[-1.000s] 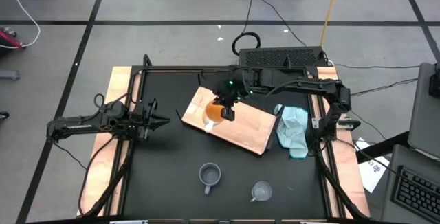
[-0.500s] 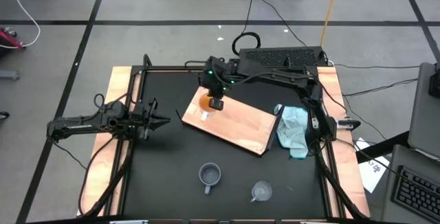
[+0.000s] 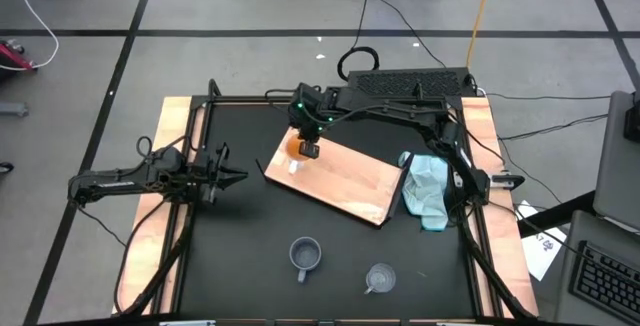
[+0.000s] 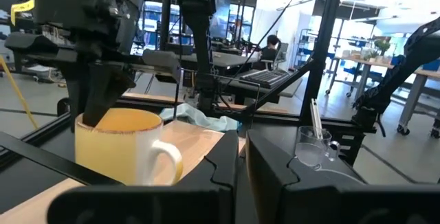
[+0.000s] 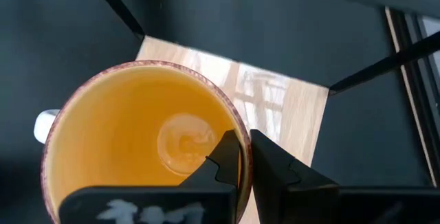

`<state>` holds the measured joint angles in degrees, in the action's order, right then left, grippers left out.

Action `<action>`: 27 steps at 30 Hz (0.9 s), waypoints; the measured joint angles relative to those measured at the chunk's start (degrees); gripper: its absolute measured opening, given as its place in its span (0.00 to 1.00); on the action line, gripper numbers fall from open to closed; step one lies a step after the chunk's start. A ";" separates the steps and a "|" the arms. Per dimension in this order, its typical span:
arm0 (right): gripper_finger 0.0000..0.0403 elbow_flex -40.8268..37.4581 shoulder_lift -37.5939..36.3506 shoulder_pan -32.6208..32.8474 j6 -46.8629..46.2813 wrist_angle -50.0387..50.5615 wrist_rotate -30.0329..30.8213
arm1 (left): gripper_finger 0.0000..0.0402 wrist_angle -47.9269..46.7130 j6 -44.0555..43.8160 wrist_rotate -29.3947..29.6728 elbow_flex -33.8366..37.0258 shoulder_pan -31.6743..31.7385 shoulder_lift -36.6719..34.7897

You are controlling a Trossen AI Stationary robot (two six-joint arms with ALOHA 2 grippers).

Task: Stack small to large cups/mugs on shelf
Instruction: Put the yellow mug on the shelf

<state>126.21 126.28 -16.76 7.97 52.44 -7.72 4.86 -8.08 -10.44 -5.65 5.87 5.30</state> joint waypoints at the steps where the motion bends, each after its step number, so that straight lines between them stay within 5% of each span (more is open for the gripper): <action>1: 0.02 0.00 0.03 -0.06 0.00 -0.07 0.02 | 0.08 -0.02 0.09 0.00 0.00 0.00 0.00; 27: 0.02 -0.07 0.46 1.88 0.31 4.00 0.14 | 0.08 -0.10 -0.19 -0.07 0.00 0.00 -0.01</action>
<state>126.14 126.74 -14.88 8.27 56.44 -7.58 4.76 -8.27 -10.50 -5.65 5.87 5.29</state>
